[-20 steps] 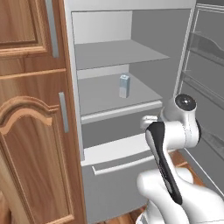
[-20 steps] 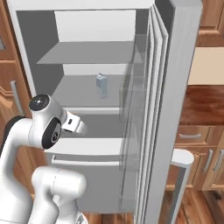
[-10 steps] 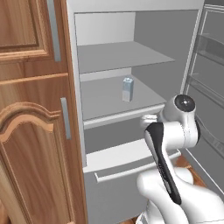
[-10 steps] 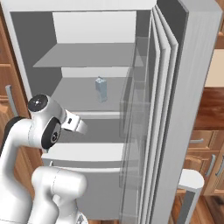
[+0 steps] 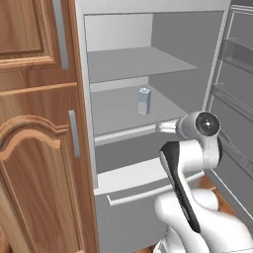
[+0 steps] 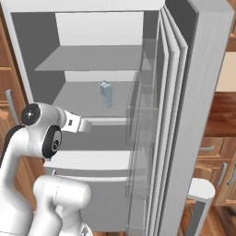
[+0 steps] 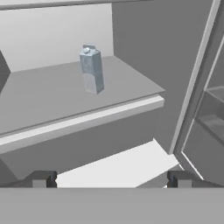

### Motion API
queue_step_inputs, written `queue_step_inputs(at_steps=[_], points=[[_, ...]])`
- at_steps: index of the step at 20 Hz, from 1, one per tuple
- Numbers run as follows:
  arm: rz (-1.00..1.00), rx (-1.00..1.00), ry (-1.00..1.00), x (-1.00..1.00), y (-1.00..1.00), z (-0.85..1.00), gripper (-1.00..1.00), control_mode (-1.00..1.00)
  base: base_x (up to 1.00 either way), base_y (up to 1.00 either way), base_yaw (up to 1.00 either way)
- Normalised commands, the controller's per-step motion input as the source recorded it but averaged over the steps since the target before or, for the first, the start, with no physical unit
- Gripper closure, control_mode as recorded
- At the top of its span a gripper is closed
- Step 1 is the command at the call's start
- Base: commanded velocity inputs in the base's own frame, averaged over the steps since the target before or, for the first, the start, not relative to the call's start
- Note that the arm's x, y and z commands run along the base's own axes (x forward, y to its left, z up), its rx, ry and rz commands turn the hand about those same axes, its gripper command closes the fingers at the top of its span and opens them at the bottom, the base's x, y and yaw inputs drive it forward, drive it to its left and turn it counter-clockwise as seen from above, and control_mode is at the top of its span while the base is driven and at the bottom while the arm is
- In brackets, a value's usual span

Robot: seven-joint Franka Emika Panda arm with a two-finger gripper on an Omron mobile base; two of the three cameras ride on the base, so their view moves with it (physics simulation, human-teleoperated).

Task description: Take a sugar cube from the saucer and place it inside the coffee. Then, grab milk from the fridge and place it next to the coffee on the counter to sweeten the coffee.

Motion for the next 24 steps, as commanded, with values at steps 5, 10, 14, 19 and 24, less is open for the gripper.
queue_step_inputs(at_steps=[5, 10, 14, 19, 24], points=[[-0.01, -0.02, -0.01, 0.44, 0.07, 0.19, -1.0, -1.0, 0.0, 0.0, 0.0], [0.0, -0.01, 0.0, 0.47, 0.08, 0.0, -1.0, -1.0, 0.0, 0.0, 0.0], [0.0, 0.0, 0.0, 0.41, 0.03, 0.0, -1.0, -1.0, 0.0, 0.0, 0.0], [0.0, -0.02, 0.0, 0.26, 0.02, 0.0, -1.0, -1.0, 0.0, 0.0, 0.0], [0.0, -0.03, 0.0, 0.25, 0.05, 0.0, -1.0, -1.0, 0.0, 0.0, 0.0]])
